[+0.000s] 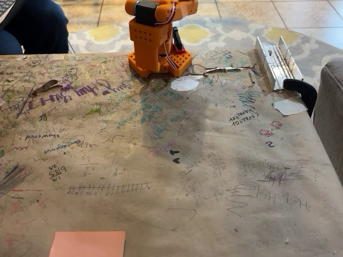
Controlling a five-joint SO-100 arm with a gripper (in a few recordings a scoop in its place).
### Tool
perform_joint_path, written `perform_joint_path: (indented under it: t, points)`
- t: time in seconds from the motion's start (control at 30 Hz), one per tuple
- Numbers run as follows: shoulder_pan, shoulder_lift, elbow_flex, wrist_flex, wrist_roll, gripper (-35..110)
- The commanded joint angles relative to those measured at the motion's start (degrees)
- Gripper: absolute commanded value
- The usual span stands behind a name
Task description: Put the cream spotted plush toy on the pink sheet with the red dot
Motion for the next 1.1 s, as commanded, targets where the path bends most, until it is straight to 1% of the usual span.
perform_joint_path:
  t: [0.0, 0.13, 0.3, 0.4, 0.5, 0.6, 0.77, 0.97, 1.07]
  points:
    - [0.4, -3.5, 2.7, 0.7, -0.6, 0]
    - [1.1, -3.5, 2.9, 0.7, -6.1, 0]
    - [5.7, -3.5, 4.9, 0.9, -10.8, 0]
    - [9.2, -3.5, 9.7, 0.9, -10.8, 0]
    - [9.2, -3.5, 10.9, 0.9, -12.7, 0]
    - [14.3, -3.4, 13.8, 0.9, -14.4, 0]
    - [15.3, -3.4, 14.1, 0.8, -14.4, 0]
    - [13.3, -3.5, 14.4, 0.8, -14.5, 0]
    - [12.8, -3.3, 15.5, -1.1, -14.5, 0]
